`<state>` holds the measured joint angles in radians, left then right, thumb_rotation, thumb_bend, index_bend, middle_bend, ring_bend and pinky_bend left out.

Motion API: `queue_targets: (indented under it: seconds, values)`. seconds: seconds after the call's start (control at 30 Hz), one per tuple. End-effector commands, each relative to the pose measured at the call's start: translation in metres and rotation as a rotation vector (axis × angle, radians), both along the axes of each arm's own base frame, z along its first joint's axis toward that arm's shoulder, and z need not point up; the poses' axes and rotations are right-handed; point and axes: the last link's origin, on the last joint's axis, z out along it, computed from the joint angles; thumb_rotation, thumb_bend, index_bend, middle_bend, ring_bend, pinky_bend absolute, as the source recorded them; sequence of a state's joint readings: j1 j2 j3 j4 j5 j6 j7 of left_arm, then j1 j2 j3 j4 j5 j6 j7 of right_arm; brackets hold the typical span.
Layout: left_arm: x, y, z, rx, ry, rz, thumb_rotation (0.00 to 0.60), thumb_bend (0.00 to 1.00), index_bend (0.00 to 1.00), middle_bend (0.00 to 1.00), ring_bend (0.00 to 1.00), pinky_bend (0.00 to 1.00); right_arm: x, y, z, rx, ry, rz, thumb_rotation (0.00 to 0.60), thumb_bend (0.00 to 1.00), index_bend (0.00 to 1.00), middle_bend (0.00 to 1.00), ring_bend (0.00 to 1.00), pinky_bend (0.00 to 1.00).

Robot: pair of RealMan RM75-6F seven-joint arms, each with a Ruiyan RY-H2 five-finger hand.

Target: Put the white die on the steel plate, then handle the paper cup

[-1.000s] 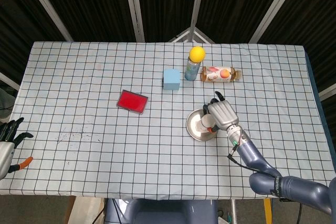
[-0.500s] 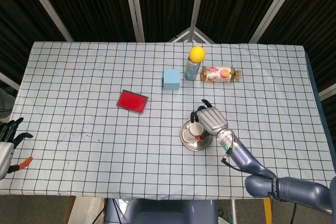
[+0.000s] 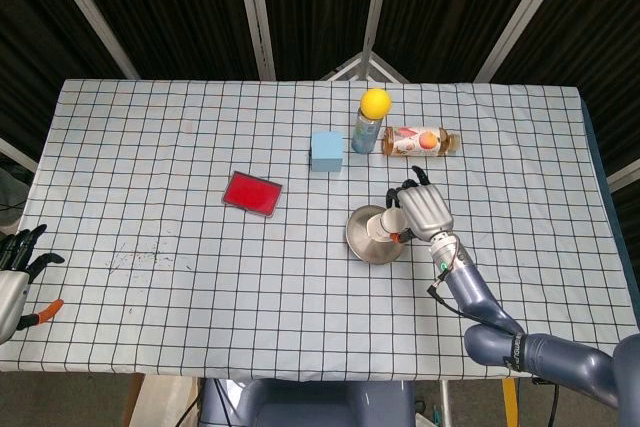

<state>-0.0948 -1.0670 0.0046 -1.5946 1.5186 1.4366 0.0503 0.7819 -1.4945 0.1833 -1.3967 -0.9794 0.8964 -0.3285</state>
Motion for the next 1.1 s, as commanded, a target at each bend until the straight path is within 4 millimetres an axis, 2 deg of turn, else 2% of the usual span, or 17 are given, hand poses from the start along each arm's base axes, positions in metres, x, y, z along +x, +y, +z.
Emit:
queue_targets:
  seconds: [0.03,0.23,0.4,0.63,1.1]
  values:
    - [0.0,0.0,0.0,0.001,0.0,0.0,0.6,0.29,0.33,0.0,0.0,0.02,-0.002,0.011,0.0,0.128,0.096,-0.044,0.6,0.34,0.83,0.58,0.31,0.0]
    - [0.0,0.0,0.0,0.001,-0.002,-0.002,0.6,0.29,0.33,0.0,0.0,0.02,0.007,0.019,-0.001,0.21,0.122,-0.049,0.6,0.34,0.83,0.58,0.31,0.0]
    - [0.0,0.0,0.001,0.001,-0.002,-0.003,0.6,0.29,0.33,0.0,0.0,0.02,0.028,0.024,-0.005,0.251,0.023,-0.019,0.6,0.35,0.83,0.58,0.31,0.0]
    - [0.0,0.0,0.001,0.001,-0.005,-0.005,0.6,0.29,0.33,0.0,0.0,0.02,0.039,0.022,-0.008,0.212,-0.054,0.032,0.6,0.35,0.83,0.58,0.31,0.0]
    - [0.0,0.0,0.002,0.0,-0.008,-0.005,0.6,0.29,0.33,0.0,0.0,0.02,0.041,0.013,-0.025,0.184,-0.055,0.056,0.6,0.35,0.83,0.58,0.31,0.0]
